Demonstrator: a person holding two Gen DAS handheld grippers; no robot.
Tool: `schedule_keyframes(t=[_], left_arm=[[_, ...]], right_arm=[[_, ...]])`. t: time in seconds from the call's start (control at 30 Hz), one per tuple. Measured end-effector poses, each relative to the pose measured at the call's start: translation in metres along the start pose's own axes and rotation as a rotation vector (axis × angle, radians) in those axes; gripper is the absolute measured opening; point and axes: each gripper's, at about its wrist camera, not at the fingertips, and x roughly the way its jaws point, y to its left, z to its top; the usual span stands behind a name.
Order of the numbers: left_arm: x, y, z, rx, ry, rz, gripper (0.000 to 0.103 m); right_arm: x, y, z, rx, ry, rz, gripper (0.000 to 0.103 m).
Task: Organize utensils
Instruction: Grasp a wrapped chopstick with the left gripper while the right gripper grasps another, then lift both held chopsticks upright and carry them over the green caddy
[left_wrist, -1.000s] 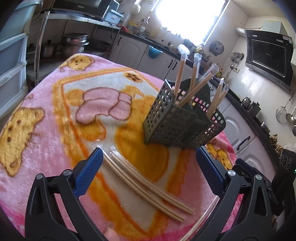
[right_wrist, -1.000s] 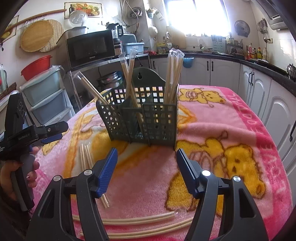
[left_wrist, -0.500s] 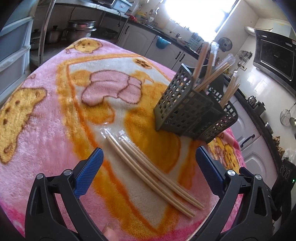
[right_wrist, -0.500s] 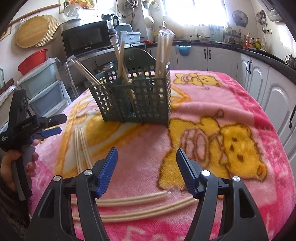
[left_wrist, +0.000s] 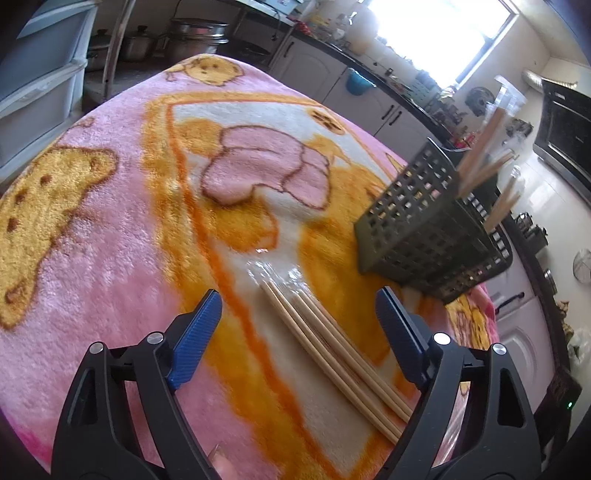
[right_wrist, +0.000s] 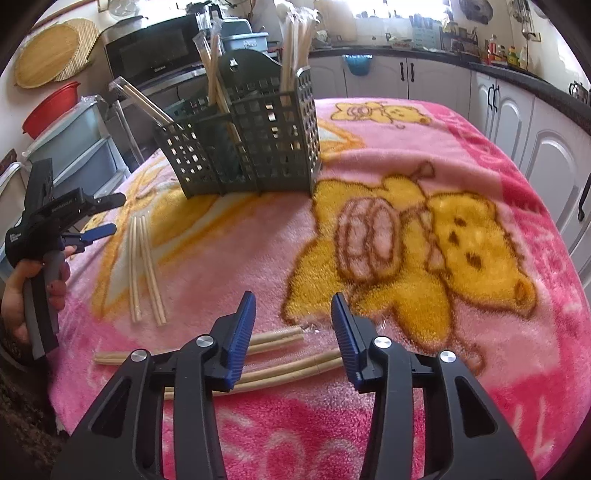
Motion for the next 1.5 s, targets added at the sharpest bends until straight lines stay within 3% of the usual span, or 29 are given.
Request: schedule_keyframes(t=[0.07,0.2,0.37,0.67,0.83,1.1,1.5], left_arm=[[0.004,0.004,0.003,-0.014,0.004,0.004,0.074],[0.011,0.013,0.009,-0.047,0.008,0.0,0.065],[0.018,0.016,0.016,-0.067,0.008,0.002,0.049],[0.028,0.018,0.021,-0.052,0.027,0.009,0.008],[0.025,0.017,0.021,-0.043,0.019,-0.001,0.004],[-0.014,0.004,0.027,-0.014,-0.081,-0.034,0.003],[-0.078,-0.043,0.038,0.085,-0.214,-0.148,0.002]], right_arm=[[0.004,-0.002,-0.001,0.001,0.016,-0.001,0.033],[0.007,-0.002,-0.002,-0.007,0.025,0.009,0.007],[0.007,0.0,0.001,-0.012,0.004,0.024,0.004],[-0.001,0.003,0.015,0.014,-0.062,0.054,0.003],[-0.008,0.01,0.025,0.005,-0.103,0.065,0.003],[-0.02,0.023,0.04,-0.021,-0.157,0.091,0.003],[-0.046,0.056,0.062,-0.1,-0.25,0.134,0.003]])
